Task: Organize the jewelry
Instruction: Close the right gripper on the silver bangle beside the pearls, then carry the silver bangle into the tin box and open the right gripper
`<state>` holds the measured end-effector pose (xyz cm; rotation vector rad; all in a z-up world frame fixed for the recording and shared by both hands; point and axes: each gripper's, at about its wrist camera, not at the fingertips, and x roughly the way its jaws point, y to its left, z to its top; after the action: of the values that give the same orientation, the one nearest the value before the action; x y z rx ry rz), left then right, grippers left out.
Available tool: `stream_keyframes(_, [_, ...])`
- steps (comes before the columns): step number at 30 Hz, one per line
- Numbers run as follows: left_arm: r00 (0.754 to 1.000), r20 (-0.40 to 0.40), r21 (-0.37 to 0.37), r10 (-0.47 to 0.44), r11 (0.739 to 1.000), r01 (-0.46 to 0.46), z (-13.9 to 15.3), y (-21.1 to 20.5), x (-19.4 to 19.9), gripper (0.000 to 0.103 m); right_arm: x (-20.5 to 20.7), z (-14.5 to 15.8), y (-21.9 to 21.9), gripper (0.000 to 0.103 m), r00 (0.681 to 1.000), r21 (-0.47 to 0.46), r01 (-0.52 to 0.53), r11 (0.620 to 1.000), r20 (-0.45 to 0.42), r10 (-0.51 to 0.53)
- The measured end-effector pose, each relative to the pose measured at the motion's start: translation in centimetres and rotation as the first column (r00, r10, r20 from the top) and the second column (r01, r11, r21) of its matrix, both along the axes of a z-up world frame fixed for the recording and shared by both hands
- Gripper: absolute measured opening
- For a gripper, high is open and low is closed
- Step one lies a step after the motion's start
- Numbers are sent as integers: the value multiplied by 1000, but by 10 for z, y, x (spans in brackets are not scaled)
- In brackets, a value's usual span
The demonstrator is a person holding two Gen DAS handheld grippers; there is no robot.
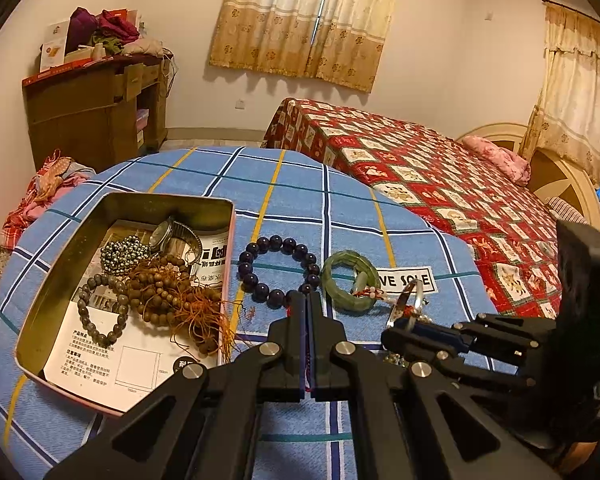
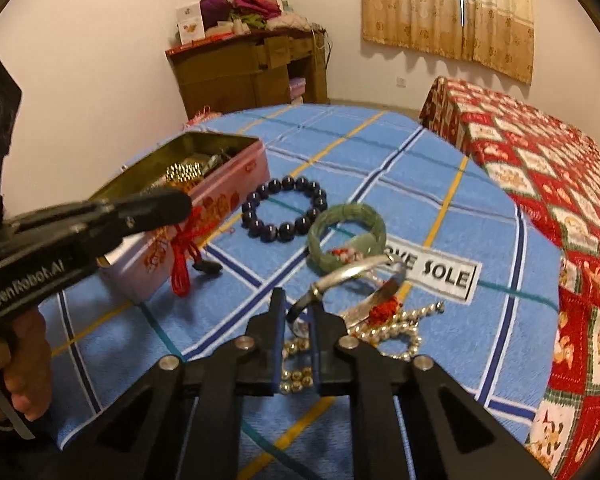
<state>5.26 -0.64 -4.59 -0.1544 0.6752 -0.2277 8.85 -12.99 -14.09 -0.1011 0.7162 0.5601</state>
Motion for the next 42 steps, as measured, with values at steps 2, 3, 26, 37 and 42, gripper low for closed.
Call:
stream_keyframes(2, [1000,2,-3,0,1000,0,1,1,0,0,0,1,1,13,1000,4,0,1000,8,0])
stream_keyframes(3, [1000,3,-4,0,1000,0,1,1,0,0,1,1,1,13,1000,6,-1,1000,9,1])
stream_keyframes(26, [998,64,-22,3,1000,-1,26,8,-10,0,-6,42,-8,13,993,79,-19,997,118,9])
stream_keyframes(37, [997,81,-27,17,1000,-14,33,16,-12,0,-2,60,-11,12,989,91,-31,995,148,17])
stream_keyframes(42, [995,88,-33,41,999,-38,37,26,-13,0,3,61,0,12,988,89,-58,994,147,44])
